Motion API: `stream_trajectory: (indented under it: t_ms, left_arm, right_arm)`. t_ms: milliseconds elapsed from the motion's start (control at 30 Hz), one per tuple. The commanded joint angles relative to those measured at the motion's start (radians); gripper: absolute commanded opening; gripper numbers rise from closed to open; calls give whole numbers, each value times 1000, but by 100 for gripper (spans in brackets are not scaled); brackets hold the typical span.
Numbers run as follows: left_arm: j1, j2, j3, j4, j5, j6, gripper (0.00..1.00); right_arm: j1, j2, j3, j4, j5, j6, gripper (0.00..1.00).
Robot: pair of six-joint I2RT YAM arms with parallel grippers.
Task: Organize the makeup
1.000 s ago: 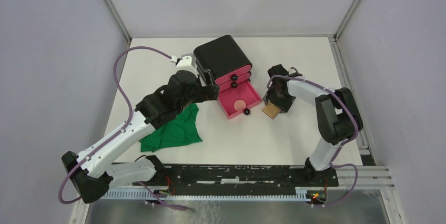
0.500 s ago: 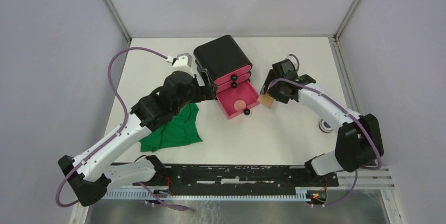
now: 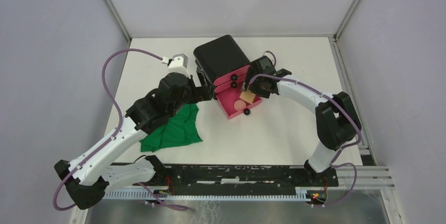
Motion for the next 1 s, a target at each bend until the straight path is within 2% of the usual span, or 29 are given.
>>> stream_trajectory:
  t_ms: [0,133,267,467,733,967]
  left_arm:
    - [0,-17,7,13,-30,15,99]
    - [1,-14,7,11,-29,14,99]
    - [0,-10,5,11,-25,16,99]
    - [0,9,6,15,-18,19,99]
    - [0,48,17,42,33,42,99]
    - [-63,154,67,64,96,95,99]
  right_arm:
    - [7,34,61,83,11,33,81]
    - [10,35,51,103,3,22,95]
    - [9,-15,23,69,24,-14,96]
    - [-22,-189,-81,16,94,-77,93]
    - [-302,-457,-270,-120,134,-139,93]
    - [-516,-430,-253,-383,333,-94,94]
